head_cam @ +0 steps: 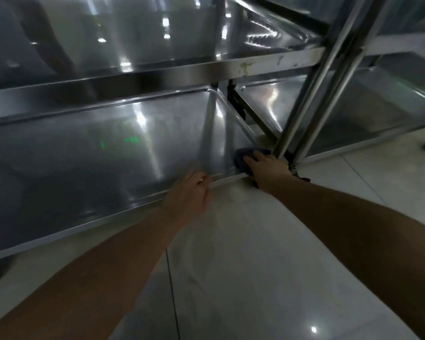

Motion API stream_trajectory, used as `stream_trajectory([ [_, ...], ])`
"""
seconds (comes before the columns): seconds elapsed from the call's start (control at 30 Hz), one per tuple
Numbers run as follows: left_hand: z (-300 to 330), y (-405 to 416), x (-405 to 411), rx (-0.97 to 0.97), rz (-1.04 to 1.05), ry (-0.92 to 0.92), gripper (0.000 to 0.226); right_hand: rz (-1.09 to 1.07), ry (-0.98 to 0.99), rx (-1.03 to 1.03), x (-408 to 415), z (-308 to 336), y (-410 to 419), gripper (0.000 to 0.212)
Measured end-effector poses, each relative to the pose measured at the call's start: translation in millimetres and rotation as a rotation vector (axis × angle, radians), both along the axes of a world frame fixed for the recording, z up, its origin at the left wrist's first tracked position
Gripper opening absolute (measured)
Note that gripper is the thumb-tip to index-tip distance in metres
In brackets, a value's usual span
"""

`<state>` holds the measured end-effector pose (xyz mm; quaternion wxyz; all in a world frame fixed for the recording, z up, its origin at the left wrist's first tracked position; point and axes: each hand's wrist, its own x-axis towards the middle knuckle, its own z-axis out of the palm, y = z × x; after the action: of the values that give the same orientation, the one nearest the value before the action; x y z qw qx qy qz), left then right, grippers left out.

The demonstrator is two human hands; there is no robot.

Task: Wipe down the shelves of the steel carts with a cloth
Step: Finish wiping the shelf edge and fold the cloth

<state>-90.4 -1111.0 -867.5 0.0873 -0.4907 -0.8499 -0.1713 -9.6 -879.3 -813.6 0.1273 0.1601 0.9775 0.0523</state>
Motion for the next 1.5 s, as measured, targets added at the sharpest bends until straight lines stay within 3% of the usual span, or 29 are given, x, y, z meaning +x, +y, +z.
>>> stream_trajectory([
  [0.13,60.5,-8.1,44.3,0.010,0.169,-0.367,0.036,-0.080,0.070,-0.196,35.4,49.0,-38.4,0.056],
  [0.23,128.7,-14.4,70.8,0.063,0.305,-0.943,0.027,-0.088,0.226,-0.363,79.9,97.1,-81.4,0.055],
  [0.33,216.7,-20.9,102.8,0.260,0.487,-1.460,0.014,-0.105,0.324,-0.441,125.9,160.0,-119.6,0.054],
  [0.47,341.3,-37.5,149.2,0.365,0.513,-1.619,0.006,-0.123,0.406,-0.454,188.5,270.1,-156.3,0.058],
  [0.6,475.4,-45.4,196.1,0.384,0.591,-1.725,0.013,-0.124,0.442,-0.567,251.4,405.4,-174.2,0.067],
  [0.67,547.9,-44.6,217.8,0.363,0.547,-1.684,0.011,-0.150,0.414,-0.612,277.1,478.6,-171.8,0.063],
  [0.8,666.1,-25.8,248.1,0.222,0.396,-1.446,0.016,-0.265,0.591,-0.530,311.5,603.6,-139.8,0.043],
  [0.93,759.7,17.1,277.8,0.201,0.251,-1.311,0.012,-0.344,0.622,-0.517,339.9,683.8,-84.5,0.054],
  [1.03,811.1,56.3,309.4,0.170,0.182,-1.210,0.015,-0.294,0.629,-0.513,361.6,726.4,-29.8,0.045],
  [1.17,851.8,122.0,345.4,0.092,0.104,-1.053,0.017,-0.229,0.587,-0.391,389.5,778.5,47.3,0.022],
  [1.23,862.3,155.4,355.9,0.098,0.033,-0.984,0.029,-0.213,0.573,-0.297,402.8,798.8,84.7,0.011],
  [1.33,878.2,206.3,363.0,0.049,-0.142,-0.875,0.051,-0.125,0.591,-0.202,413.4,829.5,134.1,0.014],
  [1.4,885.6,241.0,361.7,-0.098,-0.192,-0.719,0.045,-0.064,0.560,-0.102,412.2,849.7,164.8,0.019],
  [1.5,891.5,285.6,353.2,-0.118,-0.139,-0.458,0.040,-0.039,0.501,-0.010,403.1,878.3,209.7,0.028],
])
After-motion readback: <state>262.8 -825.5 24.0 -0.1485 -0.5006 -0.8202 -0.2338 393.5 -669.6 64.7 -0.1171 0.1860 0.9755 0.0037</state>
